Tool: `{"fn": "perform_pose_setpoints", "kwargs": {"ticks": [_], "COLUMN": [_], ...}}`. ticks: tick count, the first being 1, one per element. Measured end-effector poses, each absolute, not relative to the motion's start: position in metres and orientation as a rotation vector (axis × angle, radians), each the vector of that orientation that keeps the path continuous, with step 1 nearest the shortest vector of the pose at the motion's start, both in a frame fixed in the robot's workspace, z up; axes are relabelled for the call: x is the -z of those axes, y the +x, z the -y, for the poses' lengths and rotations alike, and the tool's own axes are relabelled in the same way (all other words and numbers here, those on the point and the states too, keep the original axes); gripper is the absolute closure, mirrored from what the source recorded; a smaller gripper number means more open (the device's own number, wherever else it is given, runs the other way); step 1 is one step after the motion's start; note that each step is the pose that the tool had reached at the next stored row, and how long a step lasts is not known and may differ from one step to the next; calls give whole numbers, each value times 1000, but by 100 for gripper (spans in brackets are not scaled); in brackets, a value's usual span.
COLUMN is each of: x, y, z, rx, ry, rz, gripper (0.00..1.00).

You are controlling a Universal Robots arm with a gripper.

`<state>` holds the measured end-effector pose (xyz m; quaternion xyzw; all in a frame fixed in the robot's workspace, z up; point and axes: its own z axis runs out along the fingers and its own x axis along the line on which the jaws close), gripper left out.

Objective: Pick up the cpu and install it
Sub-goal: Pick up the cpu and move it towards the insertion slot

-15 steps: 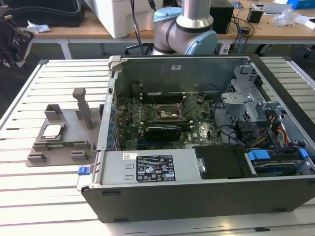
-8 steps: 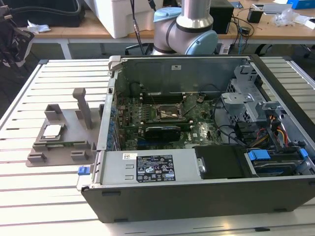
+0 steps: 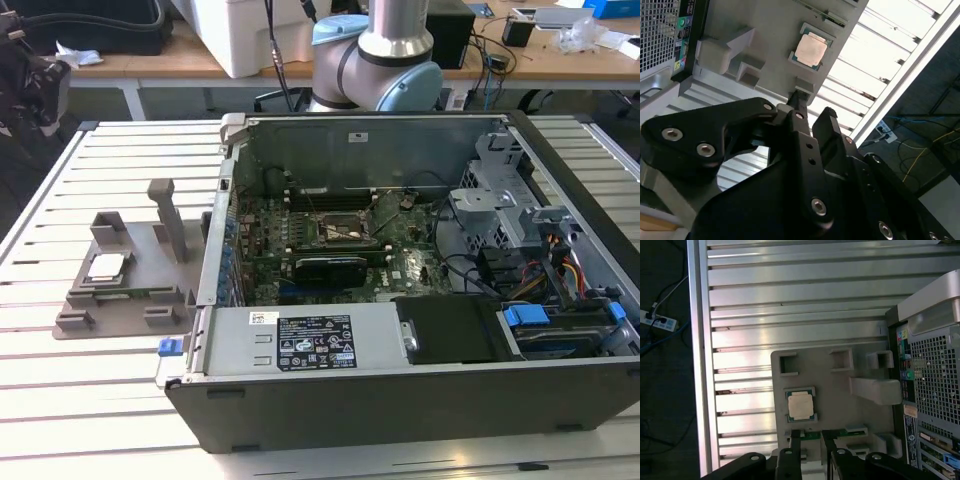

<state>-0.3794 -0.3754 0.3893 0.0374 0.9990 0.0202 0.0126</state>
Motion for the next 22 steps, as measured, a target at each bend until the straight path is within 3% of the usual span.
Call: {"fn": "perform_pose_setpoints", "kwargs": {"ticks": [5, 7, 22], "x": [-389, -389, -382], "y": [-380, -380, -380], "z": [375, 375, 375], "rx": [-63, -1, -2], "ry": [116, 99, 32], "rz": [-3114, -3113, -3115], "gripper": [34, 34, 34]}}
